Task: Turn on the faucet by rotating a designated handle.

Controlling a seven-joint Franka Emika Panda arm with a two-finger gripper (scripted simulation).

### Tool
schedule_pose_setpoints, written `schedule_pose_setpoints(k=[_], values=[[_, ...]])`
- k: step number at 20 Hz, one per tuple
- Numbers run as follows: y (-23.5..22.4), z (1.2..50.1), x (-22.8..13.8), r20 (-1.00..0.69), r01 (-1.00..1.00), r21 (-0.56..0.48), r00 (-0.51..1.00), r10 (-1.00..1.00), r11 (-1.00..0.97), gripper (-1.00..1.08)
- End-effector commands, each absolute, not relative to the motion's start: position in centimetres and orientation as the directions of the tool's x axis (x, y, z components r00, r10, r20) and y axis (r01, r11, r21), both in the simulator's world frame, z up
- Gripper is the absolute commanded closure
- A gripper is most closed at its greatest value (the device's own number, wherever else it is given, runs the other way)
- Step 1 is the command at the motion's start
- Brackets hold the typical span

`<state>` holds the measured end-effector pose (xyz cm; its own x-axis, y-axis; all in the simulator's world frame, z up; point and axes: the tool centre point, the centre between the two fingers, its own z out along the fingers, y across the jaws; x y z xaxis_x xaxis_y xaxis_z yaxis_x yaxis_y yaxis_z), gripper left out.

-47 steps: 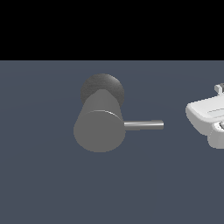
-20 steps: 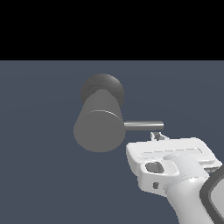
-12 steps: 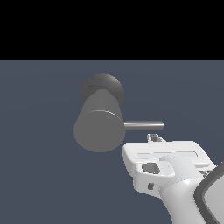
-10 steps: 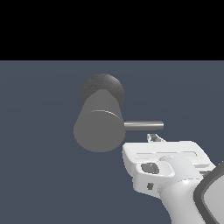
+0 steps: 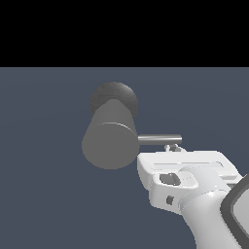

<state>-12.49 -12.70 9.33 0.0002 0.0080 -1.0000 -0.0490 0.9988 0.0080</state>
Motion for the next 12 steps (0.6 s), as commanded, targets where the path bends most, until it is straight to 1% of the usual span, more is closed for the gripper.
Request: schedule_pose_setpoints(k=[1,12], values=[[-12.8,10.2,-12.5,-1.000,-0.049,0.008,0.000,0.008,0.999,1.08],[-13.1,13.6,-12.5,-1.000,-0.049,0.009,0.000,0.009,0.999,1.08]])
